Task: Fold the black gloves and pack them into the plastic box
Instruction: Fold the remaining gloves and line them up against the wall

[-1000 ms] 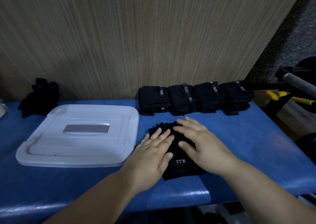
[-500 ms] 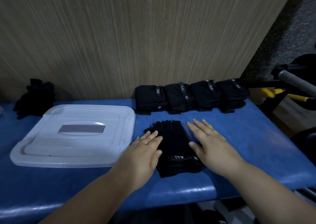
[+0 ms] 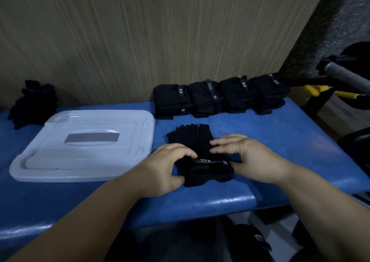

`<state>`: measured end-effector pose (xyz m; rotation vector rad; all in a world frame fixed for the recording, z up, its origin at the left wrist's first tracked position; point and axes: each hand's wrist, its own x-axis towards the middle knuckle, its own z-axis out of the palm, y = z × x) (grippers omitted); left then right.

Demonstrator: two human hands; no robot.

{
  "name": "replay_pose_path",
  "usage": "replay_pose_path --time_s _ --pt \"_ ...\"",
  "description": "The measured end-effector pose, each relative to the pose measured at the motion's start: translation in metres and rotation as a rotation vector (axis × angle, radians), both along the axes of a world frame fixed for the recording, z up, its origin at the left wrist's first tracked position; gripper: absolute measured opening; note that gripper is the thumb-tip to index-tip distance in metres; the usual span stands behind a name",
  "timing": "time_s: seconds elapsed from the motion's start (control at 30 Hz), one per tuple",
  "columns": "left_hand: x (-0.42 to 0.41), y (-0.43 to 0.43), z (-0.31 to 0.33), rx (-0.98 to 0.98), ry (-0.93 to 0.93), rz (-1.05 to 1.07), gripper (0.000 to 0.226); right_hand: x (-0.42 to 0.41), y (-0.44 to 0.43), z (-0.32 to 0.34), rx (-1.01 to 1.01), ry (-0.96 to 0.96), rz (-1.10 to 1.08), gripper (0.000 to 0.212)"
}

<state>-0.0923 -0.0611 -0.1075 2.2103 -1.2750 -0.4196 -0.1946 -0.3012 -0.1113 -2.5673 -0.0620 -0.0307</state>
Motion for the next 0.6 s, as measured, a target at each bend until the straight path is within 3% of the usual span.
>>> replay_pose_path --time_s 0.2,0.3,0.4,0.53,0.6 --pt "-0.009 -0.014 -0.008 -0.083 -0.013 0.228 0.033 0.001 -0.002 0.003 0.056 0.051 0.011 0.056" --pt "-0.009 -0.017 -0.009 -0.164 0.134 0.308 0.013 0.001 0.0 0.006 0.128 0.011 0.008 0.051" --pt "-0.009 -0.018 -0.006 -0.274 0.345 0.384 0.01 0.001 0.005 0.008 0.212 -0.05 -0.082 0.042" --pt "-0.013 -0.021 -0.004 -0.361 0.471 0.437 0.016 0.001 0.012 0.011 0.31 -0.078 -0.152 0.012" --pt "-0.013 -0.022 -0.004 -0.395 0.504 0.453 0.023 0.002 0.015 0.011 0.407 -0.035 -0.159 0.014"
